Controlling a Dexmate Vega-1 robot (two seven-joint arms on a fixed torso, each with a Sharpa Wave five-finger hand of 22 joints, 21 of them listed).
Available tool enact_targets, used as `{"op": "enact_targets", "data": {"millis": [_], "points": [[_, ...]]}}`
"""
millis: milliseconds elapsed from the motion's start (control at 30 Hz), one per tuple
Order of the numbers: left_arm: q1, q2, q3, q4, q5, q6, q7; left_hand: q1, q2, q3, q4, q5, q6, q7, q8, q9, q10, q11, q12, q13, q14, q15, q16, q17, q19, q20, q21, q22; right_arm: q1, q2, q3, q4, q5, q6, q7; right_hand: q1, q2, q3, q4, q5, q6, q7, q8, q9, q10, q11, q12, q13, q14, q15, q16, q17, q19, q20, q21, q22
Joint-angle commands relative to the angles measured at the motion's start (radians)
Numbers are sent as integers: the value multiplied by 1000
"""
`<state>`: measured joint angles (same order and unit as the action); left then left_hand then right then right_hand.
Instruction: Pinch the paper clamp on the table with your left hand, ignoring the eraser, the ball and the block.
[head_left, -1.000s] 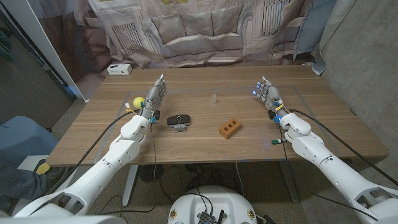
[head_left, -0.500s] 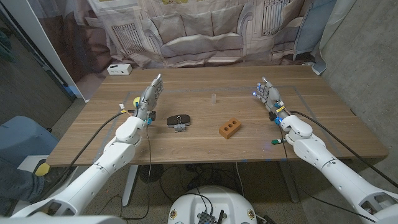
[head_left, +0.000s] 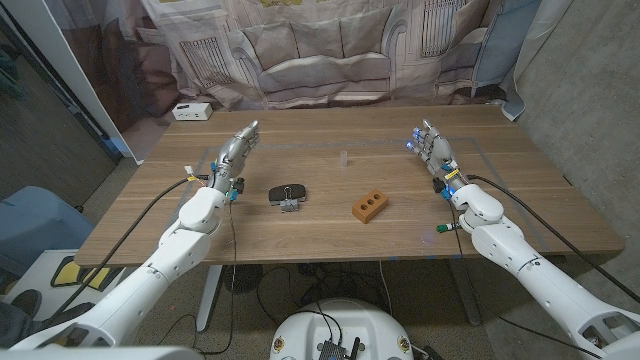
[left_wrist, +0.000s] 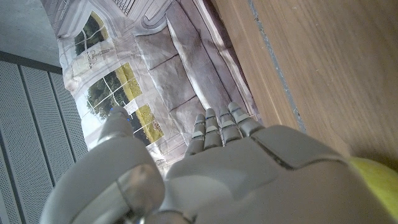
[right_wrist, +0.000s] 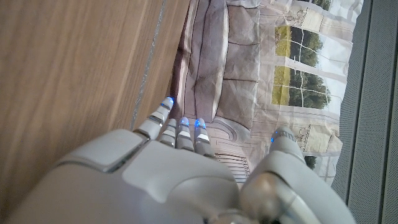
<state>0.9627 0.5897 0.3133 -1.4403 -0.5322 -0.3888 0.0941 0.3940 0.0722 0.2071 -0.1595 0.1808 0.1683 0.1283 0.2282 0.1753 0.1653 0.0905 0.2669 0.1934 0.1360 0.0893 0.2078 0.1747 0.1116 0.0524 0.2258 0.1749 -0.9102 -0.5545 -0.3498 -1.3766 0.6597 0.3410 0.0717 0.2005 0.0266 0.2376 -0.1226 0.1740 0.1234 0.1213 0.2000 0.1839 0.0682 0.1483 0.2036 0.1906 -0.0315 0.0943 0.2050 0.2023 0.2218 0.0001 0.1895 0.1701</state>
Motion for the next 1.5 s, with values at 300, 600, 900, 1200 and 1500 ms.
{"op": "enact_targets", "data": {"millis": [300,600,900,1200,1500], "points": [[17,60,-3,-76,27,6,-39,2,-30,-4,4,-6,37,-4,1,6,39,-1,9,2,41,-5,10,2,36,2,6,2,32,-25,4,54,-48,93,59,16,5,5,-5,5,16,-4,4,3,13,1,5,3,3,-12,2,2,-19,-11,-5,1],[75,94,-12,-161,64,10,-10,1,-40,-8,6,-6,53,1,0,6,54,2,9,3,59,-5,9,2,55,8,7,2,8,-56,11,8,-25,52,65,19,7,6,-6,5,20,-6,4,2,15,3,5,3,6,-13,3,2,-18,-13,-3,1],[168,151,-54,-302,215,51,126,4,-43,-7,7,-6,61,-1,-3,6,60,-1,7,3,70,-9,8,2,60,12,5,2,-23,-52,21,-42,-45,74,17,20,7,6,-7,5,21,-5,3,2,17,4,5,3,8,-11,3,2,-16,-12,-2,1],[219,154,-82,-330,263,30,159,11,-43,-5,6,-5,75,-4,-3,7,76,-1,9,3,82,-14,6,2,72,13,5,2,-55,-45,20,-87,-52,70,-20,21,8,6,-7,4,23,-4,2,2,20,6,6,3,10,-9,3,2,-14,-11,0,1],[261,157,-104,-360,338,37,203,18,-45,-3,5,-5,91,-8,-3,7,94,1,11,3,101,-16,8,2,85,19,4,2,-73,-49,19,-129,-70,60,-51,22,9,5,-8,4,24,-4,1,2,21,5,5,3,10,-8,3,2,-14,-9,0,1]]}}
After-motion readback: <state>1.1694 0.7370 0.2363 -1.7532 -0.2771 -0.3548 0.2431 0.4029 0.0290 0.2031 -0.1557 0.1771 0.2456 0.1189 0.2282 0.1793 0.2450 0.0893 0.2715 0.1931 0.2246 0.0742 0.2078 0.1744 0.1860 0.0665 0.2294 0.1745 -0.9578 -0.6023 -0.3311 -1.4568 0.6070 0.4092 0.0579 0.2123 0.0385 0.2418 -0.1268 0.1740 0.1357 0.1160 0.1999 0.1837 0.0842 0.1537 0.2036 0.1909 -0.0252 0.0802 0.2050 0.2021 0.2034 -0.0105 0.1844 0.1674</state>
